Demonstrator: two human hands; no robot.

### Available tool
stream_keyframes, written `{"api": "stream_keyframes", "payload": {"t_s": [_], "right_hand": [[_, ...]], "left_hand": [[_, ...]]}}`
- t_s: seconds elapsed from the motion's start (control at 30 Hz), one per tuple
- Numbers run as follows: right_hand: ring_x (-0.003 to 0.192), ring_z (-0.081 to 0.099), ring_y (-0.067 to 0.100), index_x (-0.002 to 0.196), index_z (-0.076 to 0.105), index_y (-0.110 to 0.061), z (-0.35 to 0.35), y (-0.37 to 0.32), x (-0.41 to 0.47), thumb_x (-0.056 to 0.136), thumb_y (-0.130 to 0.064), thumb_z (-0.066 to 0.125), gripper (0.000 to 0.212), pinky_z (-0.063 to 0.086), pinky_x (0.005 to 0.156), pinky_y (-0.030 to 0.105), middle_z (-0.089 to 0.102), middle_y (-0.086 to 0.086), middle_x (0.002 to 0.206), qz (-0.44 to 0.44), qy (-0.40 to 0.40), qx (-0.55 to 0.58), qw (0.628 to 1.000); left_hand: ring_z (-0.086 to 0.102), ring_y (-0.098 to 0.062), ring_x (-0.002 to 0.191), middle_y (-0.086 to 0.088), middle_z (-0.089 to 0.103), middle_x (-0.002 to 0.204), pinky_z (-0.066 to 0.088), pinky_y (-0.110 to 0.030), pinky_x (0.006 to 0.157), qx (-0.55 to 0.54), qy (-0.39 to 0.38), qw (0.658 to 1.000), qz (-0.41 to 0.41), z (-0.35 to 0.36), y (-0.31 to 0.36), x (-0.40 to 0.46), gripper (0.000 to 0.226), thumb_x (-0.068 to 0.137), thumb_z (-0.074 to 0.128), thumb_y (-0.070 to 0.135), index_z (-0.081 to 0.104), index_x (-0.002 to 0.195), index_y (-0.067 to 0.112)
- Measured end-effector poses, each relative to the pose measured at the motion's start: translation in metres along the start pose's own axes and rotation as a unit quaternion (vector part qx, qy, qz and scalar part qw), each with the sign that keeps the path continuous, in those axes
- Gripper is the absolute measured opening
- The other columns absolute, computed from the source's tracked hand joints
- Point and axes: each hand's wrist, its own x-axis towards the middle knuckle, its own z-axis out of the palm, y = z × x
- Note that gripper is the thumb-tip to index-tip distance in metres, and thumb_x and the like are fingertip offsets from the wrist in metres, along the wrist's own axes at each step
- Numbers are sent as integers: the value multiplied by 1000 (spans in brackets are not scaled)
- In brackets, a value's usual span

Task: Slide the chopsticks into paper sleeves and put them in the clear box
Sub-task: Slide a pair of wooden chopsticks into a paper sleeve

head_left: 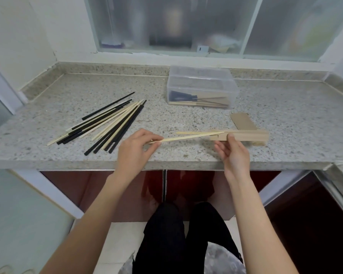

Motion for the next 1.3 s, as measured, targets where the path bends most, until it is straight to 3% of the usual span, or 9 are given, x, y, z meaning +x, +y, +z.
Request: {"api": "stream_keyframes", "payload": {"t_s": [0.27, 0.47, 0.73, 1.03, 1.17, 1.23, 1.3], "right_hand": [[69, 67, 11, 93, 63, -9, -13, -4, 4, 98, -21, 51, 18, 56, 63, 19, 73, -1, 75, -22, 24, 23, 999], [67, 65, 9, 93, 66, -10, -15, -3, 4, 96, -20, 53, 16, 56, 64, 19, 71, 0, 80, -38, 12, -24, 999], [69, 67, 8, 92, 67, -10, -22, -12, 6, 95, -19, 55, 15, 57, 67, 21, 73, -3, 79, -46, -9, -45, 998], [71, 66, 9, 92, 69, -9, -20, -11, 6, 94, -20, 57, 16, 56, 64, 19, 73, -3, 79, 1, -32, -33, 999], [69, 65, 6, 89, 69, -9, -12, -4, 3, 93, -19, 58, 15, 56, 67, 19, 72, -3, 75, 16, -25, -26, 999], [66, 65, 5, 88, 68, -9, -8, -1, 0, 94, -19, 58, 15, 56, 65, 18, 71, -3, 74, 13, -8, -12, 1000], [65, 64, 6, 86, 66, -10, -7, 0, 1, 94, -18, 57, 14, 56, 64, 18, 70, -3, 72, -1, 25, 21, 999]], "left_hand": [[58, -2, 80, 10, 63, 88, 49, -24, 74, 0, -3, 1000, 14, -3, -2, -2, 16, 81, 72, 16, 74, 97, 19], [58, -2, 80, 9, 63, 87, 46, -14, 74, 24, -7, 999, 38, 0, 5, 3, 15, 81, 71, 18, 75, 96, 18], [61, -7, 77, 10, 64, 87, 50, -29, 69, 32, 10, 999, 35, 4, 7, 8, 14, 80, 72, 20, 75, 94, 19], [57, -3, 79, 9, 62, 87, 45, -10, 74, -2, 28, 998, 51, 12, 13, 9, 15, 79, 73, 14, 75, 94, 16], [61, -8, 79, 5, 65, 88, 51, -26, 71, 6, 36, 999, 39, 28, 23, 7, 15, 79, 73, 15, 74, 94, 17], [59, -8, 89, 4, 66, 95, 50, -30, 79, 6, 45, 998, 43, 36, 32, 5, 19, 80, 73, 17, 72, 99, 18], [50, -5, 110, 8, 61, 114, 42, -28, 97, -35, 74, 997, -9, 41, 39, 5, 30, 84, 69, 25, 64, 114, 23]]}}
